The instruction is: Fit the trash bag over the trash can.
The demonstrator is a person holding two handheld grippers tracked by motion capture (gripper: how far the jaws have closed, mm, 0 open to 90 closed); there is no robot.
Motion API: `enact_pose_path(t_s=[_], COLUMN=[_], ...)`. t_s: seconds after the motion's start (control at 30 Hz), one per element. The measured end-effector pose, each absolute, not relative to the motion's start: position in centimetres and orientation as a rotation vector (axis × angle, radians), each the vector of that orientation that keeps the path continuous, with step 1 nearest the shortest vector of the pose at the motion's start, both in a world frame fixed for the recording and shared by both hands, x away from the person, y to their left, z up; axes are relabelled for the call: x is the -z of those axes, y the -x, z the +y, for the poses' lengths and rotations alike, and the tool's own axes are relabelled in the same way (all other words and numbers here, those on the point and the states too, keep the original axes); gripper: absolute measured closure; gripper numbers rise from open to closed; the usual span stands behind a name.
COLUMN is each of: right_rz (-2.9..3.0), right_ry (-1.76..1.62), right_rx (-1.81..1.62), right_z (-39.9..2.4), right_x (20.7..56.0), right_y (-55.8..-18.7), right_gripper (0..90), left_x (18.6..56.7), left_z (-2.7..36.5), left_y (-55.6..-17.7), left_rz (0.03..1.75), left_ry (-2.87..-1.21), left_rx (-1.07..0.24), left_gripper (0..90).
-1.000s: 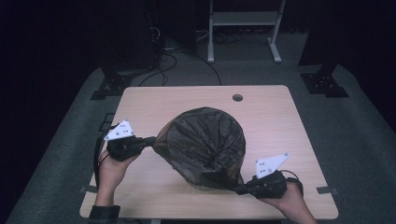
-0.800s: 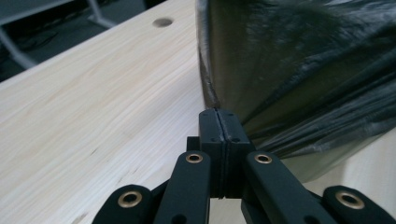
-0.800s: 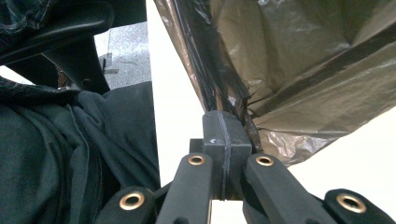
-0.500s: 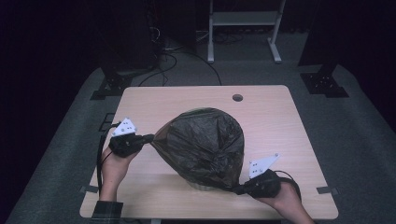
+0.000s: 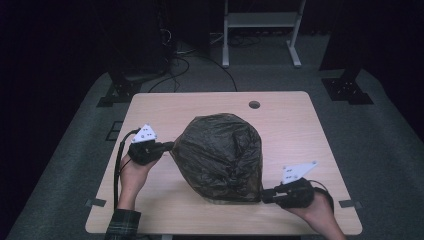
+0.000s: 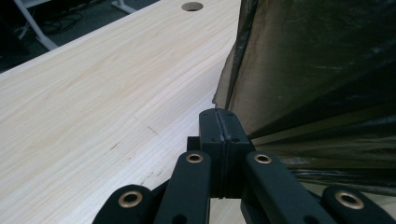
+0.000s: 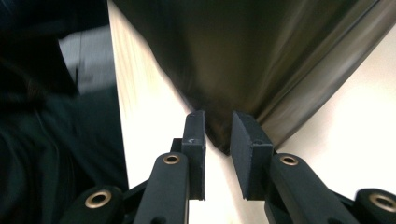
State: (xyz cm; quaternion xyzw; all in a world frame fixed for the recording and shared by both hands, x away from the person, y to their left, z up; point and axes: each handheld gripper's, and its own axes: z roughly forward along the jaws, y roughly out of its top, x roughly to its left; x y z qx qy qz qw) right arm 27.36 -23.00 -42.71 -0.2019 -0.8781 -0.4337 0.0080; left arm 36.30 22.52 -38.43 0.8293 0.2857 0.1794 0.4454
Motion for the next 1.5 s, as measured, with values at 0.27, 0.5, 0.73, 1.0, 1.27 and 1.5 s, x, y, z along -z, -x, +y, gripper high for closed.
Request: enact_pose_path(t_s=[0.27,0.5,0.73,1.0,1.27,1.5], right_rz=[-2.7,-2.699,-2.707,-2.727,-2.746,-2.8], right_ry=[0.693,0.766,0.803,0.82,0.814,0.964], right_rx=[1.74,1.829,1.731,1.629,1.722,1.682], right_z=[-25.9,-23.6,-20.5,-18.8,-19.1,-19.2], right_x=[33.9,30.4,30.2,31.4,30.8,31.2], right_y=[-28.8,-34.0,-38.6,-40.4,-40.4,-42.2], right_gripper=[70.3,66.4,59.4,70.3,90.0,90.0], left_x=[38.3,38.3,38.4,38.4,38.3,38.1], left_z=[23.2,23.1,23.0,23.2,22.9,22.5], left_y=[-36.0,-36.1,-36.1,-36.2,-36.5,-38.4], left_rz=[0.705,0.695,0.694,0.694,0.689,0.717], left_ry=[-2.03,-2.03,-2.029,-2.021,-2.034,-2.034], left_rx=[-0.435,-0.425,-0.414,-0.412,-0.405,-0.412], left_gripper=[89.9,89.9,89.9,89.9,89.9,89.9])
